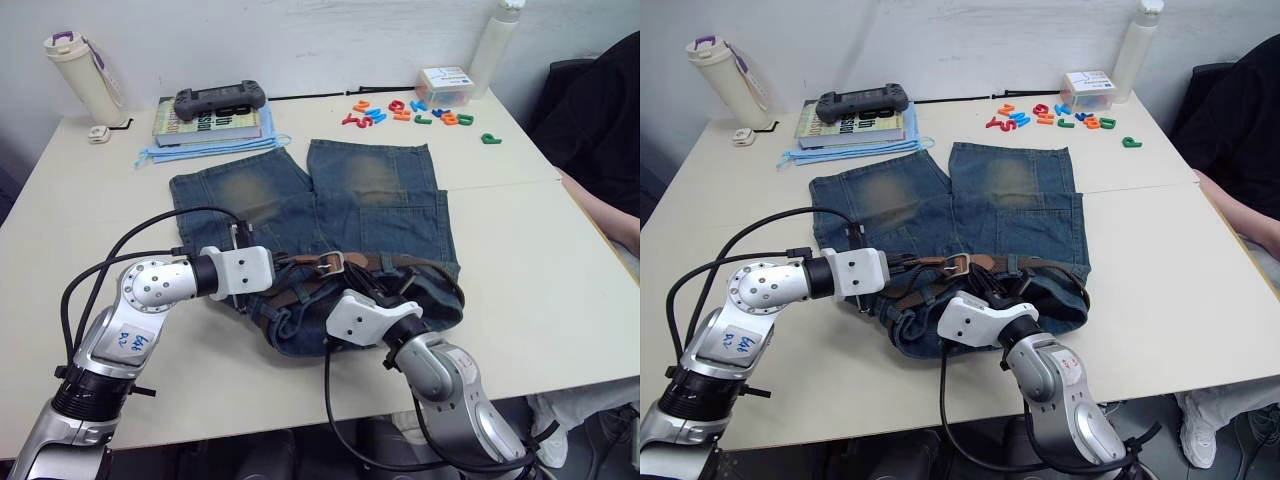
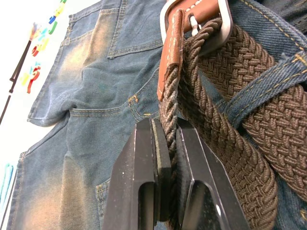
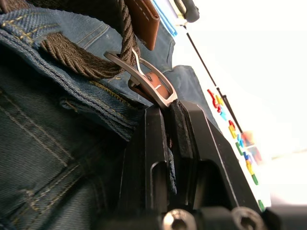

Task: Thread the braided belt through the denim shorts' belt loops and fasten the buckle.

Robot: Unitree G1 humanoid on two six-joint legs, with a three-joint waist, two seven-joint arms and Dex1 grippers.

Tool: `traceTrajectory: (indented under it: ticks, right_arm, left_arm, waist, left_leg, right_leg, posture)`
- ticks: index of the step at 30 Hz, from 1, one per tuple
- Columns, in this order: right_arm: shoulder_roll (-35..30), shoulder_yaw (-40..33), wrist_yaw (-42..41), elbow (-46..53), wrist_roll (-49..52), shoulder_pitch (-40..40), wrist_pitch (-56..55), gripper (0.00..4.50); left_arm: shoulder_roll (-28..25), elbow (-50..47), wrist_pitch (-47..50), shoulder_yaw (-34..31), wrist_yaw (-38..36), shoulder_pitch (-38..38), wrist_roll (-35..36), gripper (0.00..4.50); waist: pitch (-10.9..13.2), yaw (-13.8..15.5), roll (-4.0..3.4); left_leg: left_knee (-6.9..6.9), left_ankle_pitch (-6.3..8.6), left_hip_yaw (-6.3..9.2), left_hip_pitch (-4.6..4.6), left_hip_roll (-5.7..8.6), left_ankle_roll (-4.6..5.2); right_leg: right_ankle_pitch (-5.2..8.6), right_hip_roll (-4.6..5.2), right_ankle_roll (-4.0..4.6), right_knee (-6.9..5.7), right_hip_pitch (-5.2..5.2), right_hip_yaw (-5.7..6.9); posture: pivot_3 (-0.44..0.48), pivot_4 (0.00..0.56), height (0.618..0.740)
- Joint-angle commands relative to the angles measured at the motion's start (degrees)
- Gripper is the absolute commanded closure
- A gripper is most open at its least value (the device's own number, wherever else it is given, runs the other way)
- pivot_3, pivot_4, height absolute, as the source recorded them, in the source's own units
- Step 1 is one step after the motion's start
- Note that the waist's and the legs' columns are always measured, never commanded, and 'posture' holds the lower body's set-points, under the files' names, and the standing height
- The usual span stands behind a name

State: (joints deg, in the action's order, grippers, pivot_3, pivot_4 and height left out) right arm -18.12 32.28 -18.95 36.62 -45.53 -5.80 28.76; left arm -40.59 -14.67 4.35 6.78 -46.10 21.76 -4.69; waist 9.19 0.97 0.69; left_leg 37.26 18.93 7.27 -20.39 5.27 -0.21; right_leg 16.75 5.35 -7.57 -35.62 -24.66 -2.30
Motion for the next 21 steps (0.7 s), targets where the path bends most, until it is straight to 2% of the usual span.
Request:
traceTrajectory:
  ticks: [1,2,3,4,5,6,20,21]
  right_arm:
    - [1.5,-2.6,1.0,1.5,-1.1,0.5,-1.1,4.46]
    - [1.8,-2.9,0.9,1.3,-1.3,0.6,-0.9,4.46]
    - [2.0,-3.1,0.6,1.0,-1.5,0.6,-0.7,3.61]
    - [2.1,-3.2,0.3,0.7,-1.8,0.6,-0.6,3.31]
    - [2.2,-3.4,0.0,0.4,-1.9,0.7,-0.4,2.79]
    - [2.2,-3.4,-0.4,0.2,-2.0,0.8,-0.4,2.54]
    - [3.2,-4.2,-4.6,-1.8,-3.0,3.2,2.7,2.54]
    - [3.5,-4.4,-5.0,-2.0,-3.1,3.3,3.3,2.76]
  left_arm:
    - [-0.6,-1.2,0.1,-0.8,-0.2,-0.1,0.4,4.5]
    - [-0.6,-1.2,0.1,-0.8,-0.2,-0.2,0.4,4.5]
    - [-0.6,-1.3,0.2,-0.9,-0.2,-0.2,0.4,4.5]
    - [-0.6,-1.3,0.3,-0.9,-0.2,-0.2,0.4,4.5]
    - [-0.6,-1.4,0.3,-0.9,-0.2,-0.2,0.4,4.5]
    - [-0.5,-1.5,0.4,-1.0,-0.2,-0.3,0.5,4.5]
    - [-0.6,-2.5,1.1,-1.1,-0.3,-0.4,0.6,4.5]
    - [-0.6,-2.4,1.0,-1.0,-0.3,-0.4,0.6,4.5]
  waist:
    - [0.0,0.0,0.0]
    - [0.0,0.0,0.0]
    - [0.0,0.0,0.0]
    - [0.0,0.0,0.0]
    - [0.0,0.0,0.0]
    - [0.0,0.0,0.0]
    - [0.0,-0.5,0.0]
    - [0.0,-0.5,0.0]
  left_leg:
    - [0.0,0.0,0.0,0.0,0.0,0.0]
    - [0.01,0.0,0.0,0.0,0.0,0.0]
    - [0.01,0.0,0.0,0.0,0.0,0.0]
    - [0.02,0.0,0.0,0.0,0.0,0.0]
    - [0.02,0.0,0.0,0.0,0.0,0.0]
    - [0.02,0.0,0.0,0.0,0.0,0.0]
    - [0.05,0.0,0.0,0.01,0.0,-0.01]
    - [0.05,0.0,0.0,0.01,0.0,-0.01]
  right_leg:
    - [0.0,0.0,0.0,0.0,0.0,0.0]
    - [0.0,0.0,0.0,0.0,0.01,0.0]
    - [0.0,0.0,0.0,-0.01,0.01,0.0]
    - [0.0,0.0,0.0,-0.02,0.01,0.0]
    - [0.0,0.0,0.0,-0.02,0.01,0.0]
    - [0.0,-0.01,0.0,-0.02,0.01,0.0]
    - [0.0,0.0,0.0,-0.06,0.02,0.0]
    - [0.0,0.0,0.0,-0.06,0.02,0.0]
  posture:
    - [0.0,0.15,0.73]
    - [0.0,0.15,0.73]
    - [0.0,0.15,0.73]
    - [0.0,0.15,0.73]
    - [0.0,0.15,0.73]
    - [0.0,0.15,0.73]
    - [0.0,0.15,0.73]
    - [0.0,0.15,0.73]
